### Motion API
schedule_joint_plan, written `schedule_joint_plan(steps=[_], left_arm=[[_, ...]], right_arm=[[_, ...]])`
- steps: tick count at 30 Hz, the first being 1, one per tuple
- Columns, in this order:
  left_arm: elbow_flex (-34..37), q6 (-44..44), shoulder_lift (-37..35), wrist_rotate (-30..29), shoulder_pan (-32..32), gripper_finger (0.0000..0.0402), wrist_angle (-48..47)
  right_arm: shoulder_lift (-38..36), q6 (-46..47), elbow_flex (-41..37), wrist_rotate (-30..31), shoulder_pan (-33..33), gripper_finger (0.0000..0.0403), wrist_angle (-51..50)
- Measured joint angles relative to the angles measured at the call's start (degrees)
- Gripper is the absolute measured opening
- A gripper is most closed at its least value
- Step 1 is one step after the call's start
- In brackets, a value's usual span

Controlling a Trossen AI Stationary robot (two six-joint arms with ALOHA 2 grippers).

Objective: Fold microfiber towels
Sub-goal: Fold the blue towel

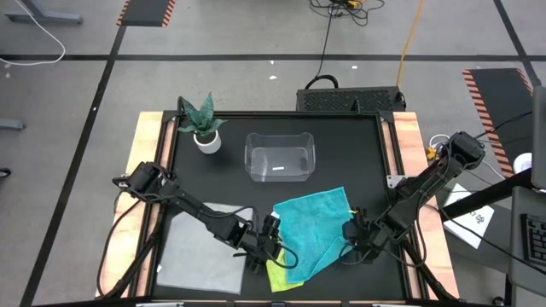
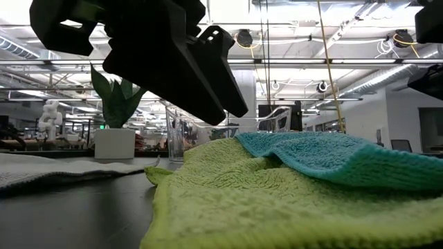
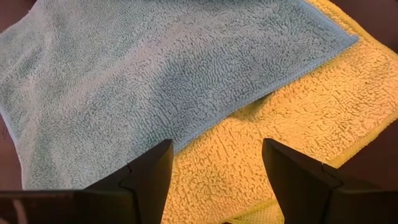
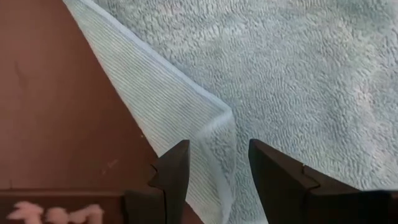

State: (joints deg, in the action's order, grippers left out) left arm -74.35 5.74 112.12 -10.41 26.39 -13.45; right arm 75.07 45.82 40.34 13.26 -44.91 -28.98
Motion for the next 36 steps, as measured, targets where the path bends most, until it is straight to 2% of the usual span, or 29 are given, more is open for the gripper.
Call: schedule_joint_plan(steps=[9,14,20,27,33,36], left_arm=[[0.0,0.1,0.0,0.0,0.0,0.0250,0.0],[0.0,0.1,0.0,0.0,0.0,0.0250,0.0],[0.0,0.5,0.0,0.0,0.0,0.0250,0.0],[0.0,0.5,0.0,0.0,0.0,0.0250,0.0],[0.0,0.5,0.0,0.0,0.0,0.0250,0.0],[0.0,0.5,0.0,0.0,0.0,0.0250,0.0]], right_arm=[[0.0,-1.1,-0.9,-0.1,0.0,0.0157,0.7],[0.0,-0.1,-3.9,-4.3,0.4,0.0149,2.3],[0.0,1.2,-4.5,-4.1,1.1,0.0127,3.2],[0.0,-2.9,-4.5,-2.8,1.1,0.0106,7.9],[0.0,-4.5,-4.5,-1.3,1.5,0.0097,8.2],[0.0,-4.3,-4.5,-1.0,1.4,0.0080,8.5]])
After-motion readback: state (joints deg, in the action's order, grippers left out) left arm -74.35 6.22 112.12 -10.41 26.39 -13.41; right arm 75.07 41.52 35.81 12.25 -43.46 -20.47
